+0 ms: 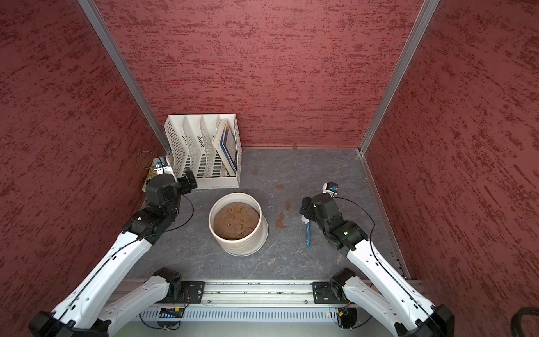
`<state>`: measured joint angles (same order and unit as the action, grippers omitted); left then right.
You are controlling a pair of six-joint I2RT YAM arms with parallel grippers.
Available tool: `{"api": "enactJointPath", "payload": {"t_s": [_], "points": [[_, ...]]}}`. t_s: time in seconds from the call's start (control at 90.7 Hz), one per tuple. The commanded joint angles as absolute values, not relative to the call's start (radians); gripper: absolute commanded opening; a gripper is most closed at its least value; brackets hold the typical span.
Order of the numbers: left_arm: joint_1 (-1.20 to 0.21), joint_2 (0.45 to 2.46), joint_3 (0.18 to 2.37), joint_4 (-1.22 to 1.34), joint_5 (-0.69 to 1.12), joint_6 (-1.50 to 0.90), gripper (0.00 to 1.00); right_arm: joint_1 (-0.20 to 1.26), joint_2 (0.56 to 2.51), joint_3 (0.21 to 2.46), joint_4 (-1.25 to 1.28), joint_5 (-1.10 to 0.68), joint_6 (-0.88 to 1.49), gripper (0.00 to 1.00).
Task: Scrub the dried mud off the ceramic pot
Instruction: Reset both arms
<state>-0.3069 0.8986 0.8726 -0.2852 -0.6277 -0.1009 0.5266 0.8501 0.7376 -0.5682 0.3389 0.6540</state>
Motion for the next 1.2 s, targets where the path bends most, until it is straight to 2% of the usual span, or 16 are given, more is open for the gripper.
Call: {"api": "enactJointPath", "payload": {"t_s": [0.0,0.033,0.121,0.187,0.242,0.375,0.43,0.529,0.65,0.716,0.804,0.848,0.937,1.102,1.146,1.19], "points": [[-0.274,0.839,0.804,-0.246,-0.633,-0.098,1.0,0.522,0.865,0.774,-0.619,0.409,0.642,0.9],[-0.26,0.811,0.787,-0.258,-0.584,-0.138,1.0,0.521,0.88,0.796,-0.651,0.401,0.661,0.89],[-0.242,0.765,0.766,-0.309,-0.317,-0.164,1.0,0.521,0.925,0.851,-0.723,0.335,0.694,0.88],[-0.244,0.771,0.768,-0.387,-0.254,-0.171,1.0,0.52,0.952,0.859,-0.767,0.323,0.74,0.87],[-0.244,0.776,0.763,-0.438,-0.27,-0.16,1.0,0.518,0.952,0.843,-0.774,0.329,0.76,0.87],[-0.229,0.701,0.698,-0.438,-0.504,-0.175,1.0,0.515,0.889,0.78,-0.704,0.407,0.737,0.88],[-0.209,0.671,0.677,-0.407,-0.578,-0.167,1.0,0.515,0.871,0.758,-0.641,0.424,0.713,0.98],[-0.165,0.663,0.601,-0.232,-0.574,-0.083,1.0,0.514,0.874,0.693,-0.519,0.505,0.743,0.99],[-0.097,0.766,0.491,0.079,-0.506,-0.028,1.0,0.501,0.885,0.607,-0.293,0.644,0.496,0.99],[-0.026,0.875,0.487,0.142,-0.446,-0.042,1.0,0.435,0.912,0.581,-0.224,0.728,0.432,0.99],[0.045,1.002,0.488,0.143,-0.409,-0.121,1.0,0.285,0.975,0.564,-0.176,0.749,0.412,0.99],[0.07,1.043,0.456,0.222,-0.354,-0.126,1.0,0.233,1.015,0.555,-0.153,0.775,0.41,0.98],[0.096,1.117,0.403,0.359,-0.299,-0.117,1.0,0.161,1.069,0.566,-0.117,0.767,0.431,0.99],[0.127,1.194,0.352,0.536,-0.228,-0.146,1.0,0.123,1.148,0.375,0.363,0.75,0.249,0.99],[0.125,1.215,0.339,0.6,-0.209,-0.147,1.0,0.108,1.163,0.377,0.362,0.71,0.251,0.98],[0.124,1.245,0.331,0.657,-0.192,-0.147,1.0,0.099,1.186,0.361,0.477,0.661,0.212,0.98]]}}
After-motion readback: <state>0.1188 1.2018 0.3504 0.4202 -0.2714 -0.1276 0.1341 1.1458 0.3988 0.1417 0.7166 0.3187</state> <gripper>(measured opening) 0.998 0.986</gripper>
